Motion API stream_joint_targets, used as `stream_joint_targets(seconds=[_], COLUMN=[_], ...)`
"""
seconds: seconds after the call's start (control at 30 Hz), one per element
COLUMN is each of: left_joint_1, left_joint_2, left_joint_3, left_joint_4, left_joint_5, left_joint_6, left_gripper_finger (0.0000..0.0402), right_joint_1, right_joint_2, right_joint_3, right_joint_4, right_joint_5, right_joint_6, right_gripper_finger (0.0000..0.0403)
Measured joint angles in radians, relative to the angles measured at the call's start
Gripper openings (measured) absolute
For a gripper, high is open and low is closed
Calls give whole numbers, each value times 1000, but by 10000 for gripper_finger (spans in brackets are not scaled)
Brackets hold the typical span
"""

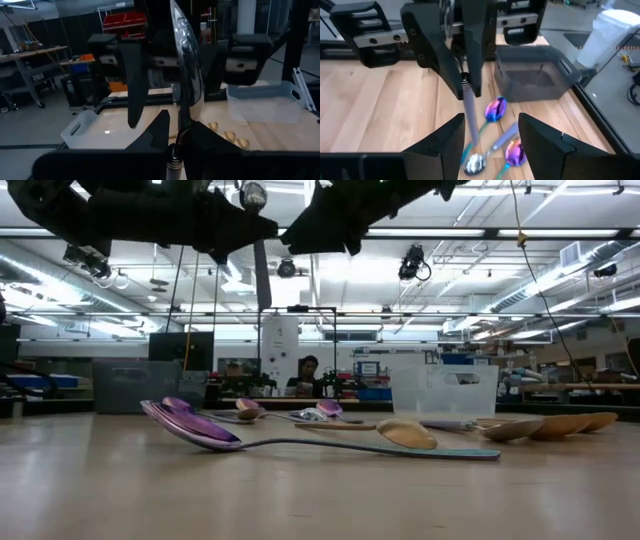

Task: Sort silverware by color (type)
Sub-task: Put the purple spoon into the top transparent bin

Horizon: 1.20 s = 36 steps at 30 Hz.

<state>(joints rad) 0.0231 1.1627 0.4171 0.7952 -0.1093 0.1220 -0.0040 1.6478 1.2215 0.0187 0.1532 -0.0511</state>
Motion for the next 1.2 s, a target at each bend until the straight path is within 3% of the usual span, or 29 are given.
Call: stream_joint_targets(seconds=[0.17,0.47,0.63,0.97,1.1,1.2], left_joint_1=[-2,-2,-2,-2,-2,-2], left_joint_2=[3,31,90,153,153,153], left_joint_3=[0,0,5,35,35,35], left_joint_4=[76,260,381,430,429,418], left_joint_5=[26,29,29,29,27,28], left_joint_6=[-5,28,47,47,47,47], left_gripper_finger=[31,31,31,31,58,79], right_joint_1=[0,0,0,-1,-5,-12], right_joint_2=[0,0,1,2,2,2], right_joint_3=[-34,-34,-34,-34,-34,-34], right_joint_4=[105,146,166,181,179,168], right_joint_5=[-43,-87,-95,-72,-76,-105], right_joint_6=[-15,-30,-36,-39,-30,1], right_gripper_finger=[194,184,157,87,41,38])
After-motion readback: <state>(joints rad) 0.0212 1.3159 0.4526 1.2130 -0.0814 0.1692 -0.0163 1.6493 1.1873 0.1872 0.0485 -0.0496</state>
